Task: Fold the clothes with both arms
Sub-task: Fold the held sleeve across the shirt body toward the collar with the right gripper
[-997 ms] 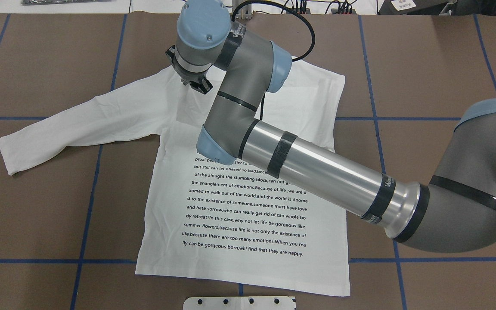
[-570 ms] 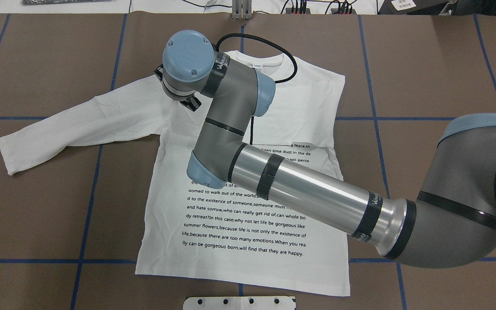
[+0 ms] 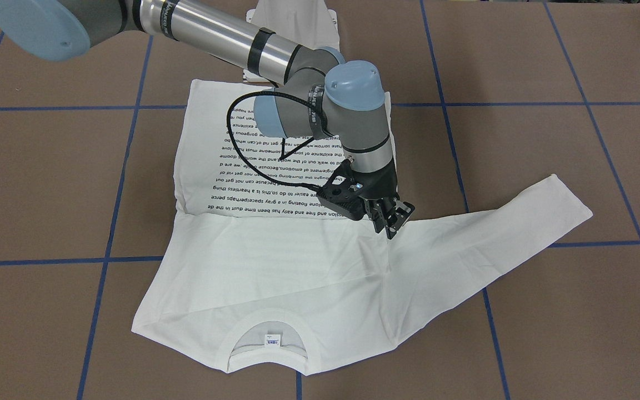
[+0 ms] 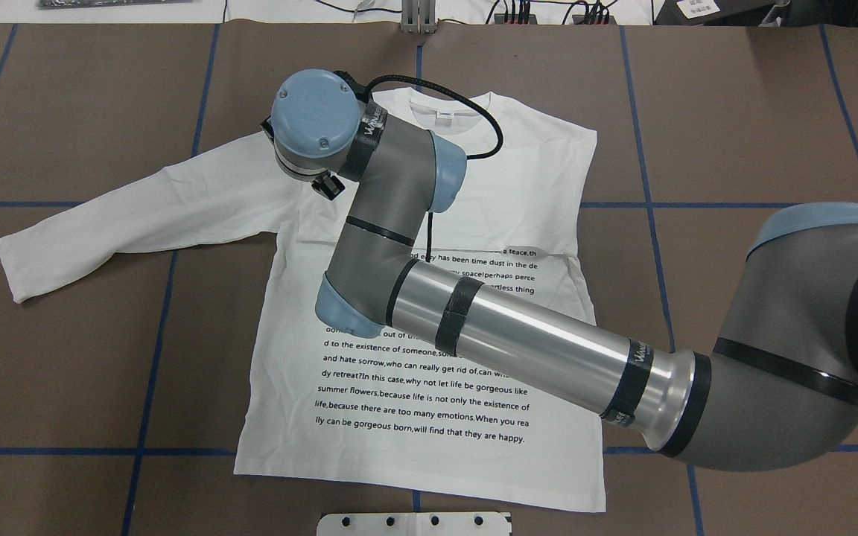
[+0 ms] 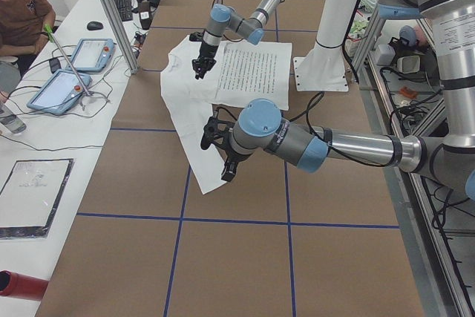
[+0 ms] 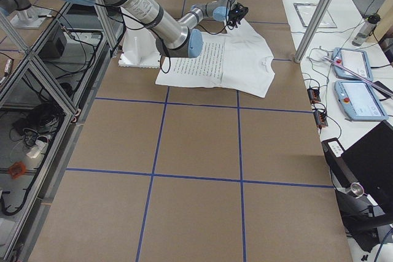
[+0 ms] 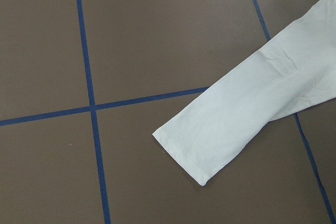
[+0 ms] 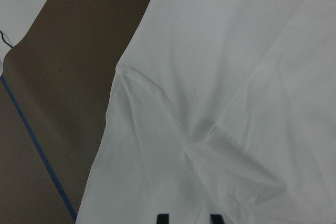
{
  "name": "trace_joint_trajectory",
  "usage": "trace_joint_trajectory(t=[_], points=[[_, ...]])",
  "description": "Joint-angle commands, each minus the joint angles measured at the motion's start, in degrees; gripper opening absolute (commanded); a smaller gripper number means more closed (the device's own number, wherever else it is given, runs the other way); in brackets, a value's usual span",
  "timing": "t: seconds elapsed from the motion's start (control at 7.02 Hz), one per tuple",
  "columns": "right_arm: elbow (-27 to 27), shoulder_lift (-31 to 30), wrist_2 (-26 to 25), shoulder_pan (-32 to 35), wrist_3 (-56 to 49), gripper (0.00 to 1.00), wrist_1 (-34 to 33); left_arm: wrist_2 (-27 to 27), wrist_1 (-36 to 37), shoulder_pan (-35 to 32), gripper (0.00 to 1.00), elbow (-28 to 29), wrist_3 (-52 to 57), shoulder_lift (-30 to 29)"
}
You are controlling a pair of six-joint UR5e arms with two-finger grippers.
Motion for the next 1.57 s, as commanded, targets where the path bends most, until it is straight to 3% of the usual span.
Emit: trace_joint_trajectory(t=[0.0, 0.14, 0.43, 0.57, 1.0, 1.42], points=[[0.8, 0.9, -0.5, 0.3, 0.7, 0.97, -0.2, -0.1, -0.7, 2.3, 1.0, 3.4, 0.5, -0.3], [3.7, -0.3, 0.3, 1.8, 0.9, 0.98, -0.4, 0.0, -4.3, 5.6, 1.0, 7.7, -1.4, -1.3], [19.0, -12.9, 5.4, 4.5, 0.4, 0.96, -1.9, 2.9, -9.5, 9.5, 1.0, 19.1, -11.4, -8.0], [23.6, -17.1, 5.5, 5.1, 0.3, 0.97, -2.1, 3.1, -12.5, 13.6, 1.0, 23.9, -15.5, -10.6], [27.5, -22.3, 9.0, 7.5, -1.4, 0.97, -1.7, 5.9, -21.1, 20.2, 1.0, 36.9, -22.0, -18.1], [29.8, -24.8, 9.0, 7.5, -1.6, 0.98, -1.6, 8.9, -21.1, 25.5, 0.96, 39.2, -24.2, -21.3]])
